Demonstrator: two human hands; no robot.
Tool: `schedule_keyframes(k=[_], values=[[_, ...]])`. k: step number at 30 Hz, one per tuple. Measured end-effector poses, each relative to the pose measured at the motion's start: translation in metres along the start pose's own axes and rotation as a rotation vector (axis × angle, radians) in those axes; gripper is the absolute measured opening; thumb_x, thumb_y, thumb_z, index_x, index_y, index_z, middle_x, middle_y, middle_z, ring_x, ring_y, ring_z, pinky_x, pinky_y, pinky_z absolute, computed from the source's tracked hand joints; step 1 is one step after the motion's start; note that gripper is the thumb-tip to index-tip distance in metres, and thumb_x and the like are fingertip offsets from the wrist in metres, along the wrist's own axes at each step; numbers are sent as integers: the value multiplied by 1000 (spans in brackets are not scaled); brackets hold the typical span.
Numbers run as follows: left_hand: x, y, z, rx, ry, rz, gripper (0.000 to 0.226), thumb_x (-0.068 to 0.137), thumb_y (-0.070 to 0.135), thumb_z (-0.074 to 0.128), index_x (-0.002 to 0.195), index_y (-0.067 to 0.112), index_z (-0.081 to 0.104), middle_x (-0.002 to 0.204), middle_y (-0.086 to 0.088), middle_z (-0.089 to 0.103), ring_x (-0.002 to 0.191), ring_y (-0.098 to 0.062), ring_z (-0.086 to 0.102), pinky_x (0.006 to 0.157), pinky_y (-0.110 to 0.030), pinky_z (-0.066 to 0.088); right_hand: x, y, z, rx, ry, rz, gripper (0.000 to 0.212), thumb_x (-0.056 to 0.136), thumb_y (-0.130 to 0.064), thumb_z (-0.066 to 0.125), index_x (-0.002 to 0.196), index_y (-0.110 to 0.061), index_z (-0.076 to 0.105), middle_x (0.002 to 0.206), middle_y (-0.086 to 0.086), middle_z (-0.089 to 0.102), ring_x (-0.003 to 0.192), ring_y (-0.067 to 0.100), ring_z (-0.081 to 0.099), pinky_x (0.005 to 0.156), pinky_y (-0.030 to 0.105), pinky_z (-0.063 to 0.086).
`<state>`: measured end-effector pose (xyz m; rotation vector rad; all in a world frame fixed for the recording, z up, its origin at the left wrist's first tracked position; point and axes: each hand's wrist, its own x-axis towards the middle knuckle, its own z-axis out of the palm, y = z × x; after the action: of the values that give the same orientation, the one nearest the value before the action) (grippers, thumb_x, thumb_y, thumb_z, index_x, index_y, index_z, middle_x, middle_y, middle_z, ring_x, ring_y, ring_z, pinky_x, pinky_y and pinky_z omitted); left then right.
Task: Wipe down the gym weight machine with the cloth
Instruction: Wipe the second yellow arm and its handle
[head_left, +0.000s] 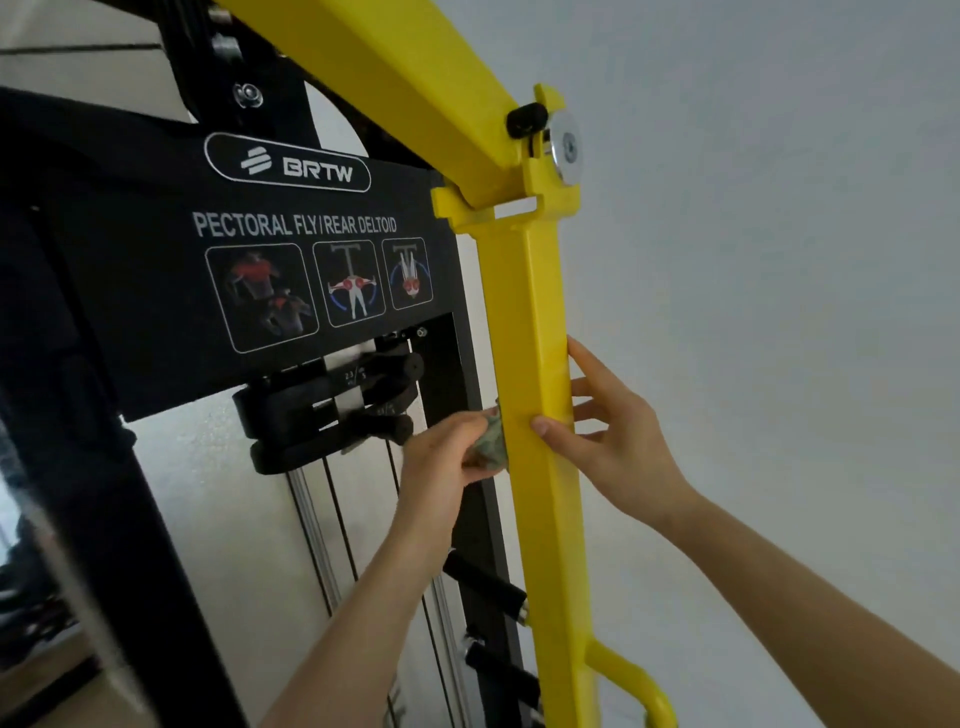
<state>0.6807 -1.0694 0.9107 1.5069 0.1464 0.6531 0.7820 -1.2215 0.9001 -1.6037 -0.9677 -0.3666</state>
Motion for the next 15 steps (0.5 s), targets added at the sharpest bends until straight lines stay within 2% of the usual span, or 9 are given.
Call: schedule_keyframes(k=[3,5,8,9,10,13,15], values=[[-15,-13,-12,120,24,-36,18,97,11,60,88,10,77,83,-3,76,91,-25,73,72,-29,61,-6,1,1,-27,-27,46,80,86,-54,63,155,-43,23,132,-19,51,104,3,60,67,7,52],[-22,-14,-20,95,17,-35,20,97,9,59,91,6,77,90,-11,77,95,-31,73,77,-35,60,-13,-3,1,-84,24,52,72,89,-48,65,152,-38,33,133,-19,51,104,2,59,70,8,53],[-26,3,-24,13,-82,39,23,96,17,57,99,7,77,102,-16,74,102,-31,70,81,-38,56,-28,-16,-1,-106,247,-94,44,88,-31,74,130,-28,61,124,-12,59,104,7,60,78,24,56],[-28,12,-23,-4,-134,72,23,95,21,58,99,10,78,103,-16,74,101,-29,70,80,-37,56,-32,-22,-3,-61,247,-137,40,87,-28,76,125,-25,65,121,-10,60,104,10,61,78,29,57],[-30,21,-20,-10,-187,102,22,94,24,60,98,13,79,103,-15,74,100,-28,71,78,-35,56,-35,-28,-5,14,181,-142,41,86,-28,78,125,-24,64,121,-9,61,105,13,61,77,31,58],[-33,40,-4,-22,-275,157,25,90,26,59,101,14,78,106,-16,74,102,-30,72,75,-34,59,-37,-47,-11,222,-164,-35,56,84,-30,77,136,-26,56,122,-13,63,104,16,64,77,34,61],[-32,45,8,29,-245,196,19,91,24,63,102,15,75,105,-14,74,98,-29,73,70,-32,59,-33,-50,-19,255,-215,-23,48,87,-16,75,132,-22,59,110,-9,70,92,17,70,75,34,61]])
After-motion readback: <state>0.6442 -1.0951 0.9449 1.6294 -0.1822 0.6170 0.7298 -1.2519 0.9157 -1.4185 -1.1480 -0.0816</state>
